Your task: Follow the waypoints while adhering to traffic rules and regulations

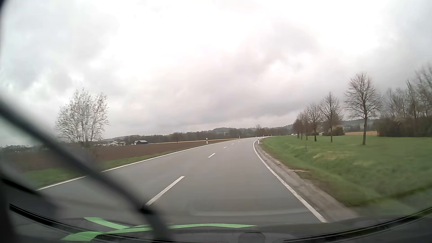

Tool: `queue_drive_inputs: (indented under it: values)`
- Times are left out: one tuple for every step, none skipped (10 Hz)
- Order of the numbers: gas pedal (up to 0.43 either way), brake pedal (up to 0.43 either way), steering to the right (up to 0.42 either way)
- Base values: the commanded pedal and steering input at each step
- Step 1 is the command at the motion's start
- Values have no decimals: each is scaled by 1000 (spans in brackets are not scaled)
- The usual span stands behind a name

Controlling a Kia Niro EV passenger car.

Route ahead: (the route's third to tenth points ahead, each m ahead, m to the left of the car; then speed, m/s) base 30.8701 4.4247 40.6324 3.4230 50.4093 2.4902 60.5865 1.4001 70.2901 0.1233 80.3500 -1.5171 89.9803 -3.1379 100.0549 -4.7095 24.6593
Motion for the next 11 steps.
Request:
queue_drive_inputs:
  values:
    - [138,0,6]
    - [150,0,6]
    - [157,0,6]
    - [157,0,7]
    - [157,0,7]
    - [157,0,8]
    - [157,0,8]
    - [150,0,9]
    - [150,0,9]
    - [150,0,9]
    - [150,0,10]
